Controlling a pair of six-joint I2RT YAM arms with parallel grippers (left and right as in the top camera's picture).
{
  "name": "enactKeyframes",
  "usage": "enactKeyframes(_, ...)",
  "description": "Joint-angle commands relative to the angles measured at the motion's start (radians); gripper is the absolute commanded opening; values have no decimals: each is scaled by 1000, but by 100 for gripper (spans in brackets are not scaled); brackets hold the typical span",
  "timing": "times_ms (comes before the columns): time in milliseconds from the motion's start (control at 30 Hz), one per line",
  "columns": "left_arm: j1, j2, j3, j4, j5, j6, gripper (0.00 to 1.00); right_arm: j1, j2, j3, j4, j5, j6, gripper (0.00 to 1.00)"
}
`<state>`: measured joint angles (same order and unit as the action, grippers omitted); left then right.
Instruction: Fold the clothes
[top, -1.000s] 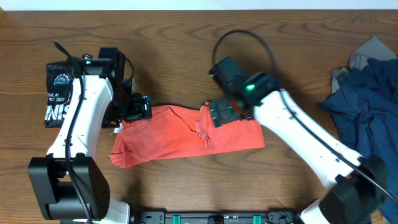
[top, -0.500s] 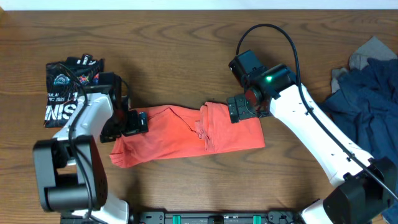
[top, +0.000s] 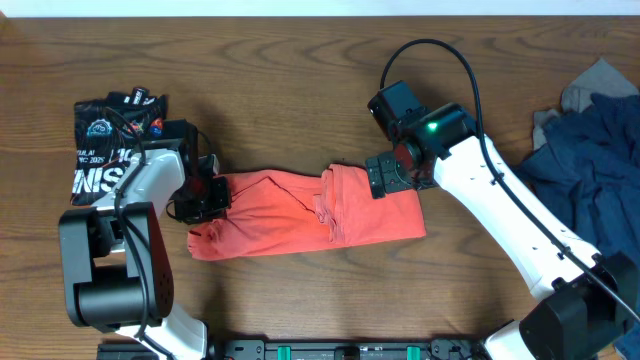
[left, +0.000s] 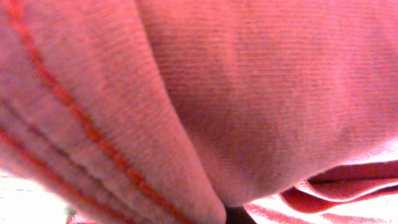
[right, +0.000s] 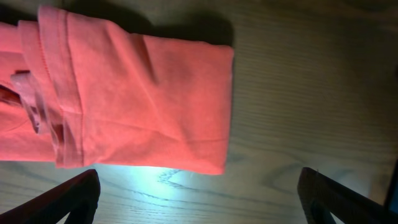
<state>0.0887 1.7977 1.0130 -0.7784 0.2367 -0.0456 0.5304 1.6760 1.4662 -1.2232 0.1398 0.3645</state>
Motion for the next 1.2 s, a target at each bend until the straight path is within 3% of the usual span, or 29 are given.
enactKeyframes(0,7,31,35,-27,-3,8,6,-30,0,10,-13,74,39,99)
enactKeyframes(267,108,0,262,-235,-131,-11,6,-200,0,10,-29,108,37,99)
enactKeyframes(433,188,-3,394,-361,-134,-24,6,-330,0,10,-55,107,8,99)
enactKeyframes(567,177,-13,466,-479,-65,-45,6,-401,0,10,-68,106,-10,99)
enactKeyframes(800,-19,-97,491,-552,73,-103,6,-440,0,10,-76,102,-30,99)
enactKeyframes(1167,-443,-31,480,-401,66,-228,6,-439,0,10,-86,68,-37,99)
